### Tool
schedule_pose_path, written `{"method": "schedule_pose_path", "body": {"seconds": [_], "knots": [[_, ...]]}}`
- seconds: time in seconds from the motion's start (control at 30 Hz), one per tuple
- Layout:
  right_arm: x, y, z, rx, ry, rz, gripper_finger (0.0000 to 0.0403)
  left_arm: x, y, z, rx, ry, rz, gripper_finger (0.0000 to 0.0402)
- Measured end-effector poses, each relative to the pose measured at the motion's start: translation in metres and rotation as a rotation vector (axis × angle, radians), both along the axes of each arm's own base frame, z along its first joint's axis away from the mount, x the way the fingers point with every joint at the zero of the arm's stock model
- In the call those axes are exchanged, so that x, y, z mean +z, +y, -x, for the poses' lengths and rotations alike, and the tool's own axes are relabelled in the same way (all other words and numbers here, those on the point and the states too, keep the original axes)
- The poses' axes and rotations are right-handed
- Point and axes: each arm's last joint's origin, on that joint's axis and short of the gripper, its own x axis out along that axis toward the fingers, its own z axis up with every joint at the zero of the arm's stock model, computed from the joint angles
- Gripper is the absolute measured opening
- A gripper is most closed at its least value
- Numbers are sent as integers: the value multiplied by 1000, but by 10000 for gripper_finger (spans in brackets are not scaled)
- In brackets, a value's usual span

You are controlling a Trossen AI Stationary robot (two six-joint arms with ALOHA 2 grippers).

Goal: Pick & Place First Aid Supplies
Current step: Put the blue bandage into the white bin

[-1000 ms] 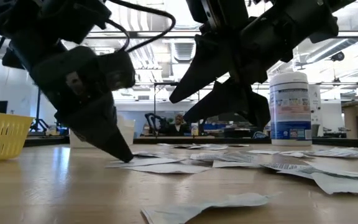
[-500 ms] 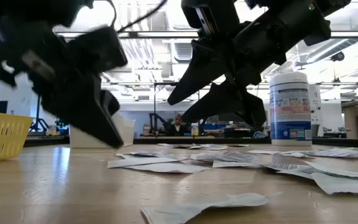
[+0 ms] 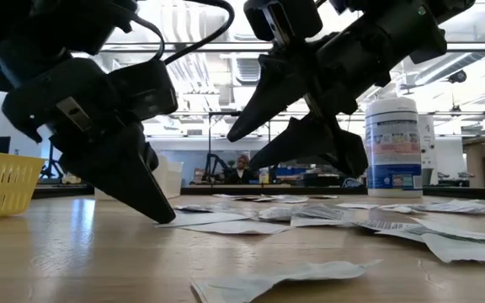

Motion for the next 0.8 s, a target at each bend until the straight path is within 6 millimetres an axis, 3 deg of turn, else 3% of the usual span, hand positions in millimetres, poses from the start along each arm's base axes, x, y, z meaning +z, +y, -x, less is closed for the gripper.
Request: {"method": "schedule_pose_path", "body": {"seconds": [0.33,0.8], "knots": [[-34,4,-3,-43,111,-105,162,-5,1,4,26,30,19,0],[-35,-8,-8,-97,164,-142,158,-6,1,5,19,31,23,0]]}}
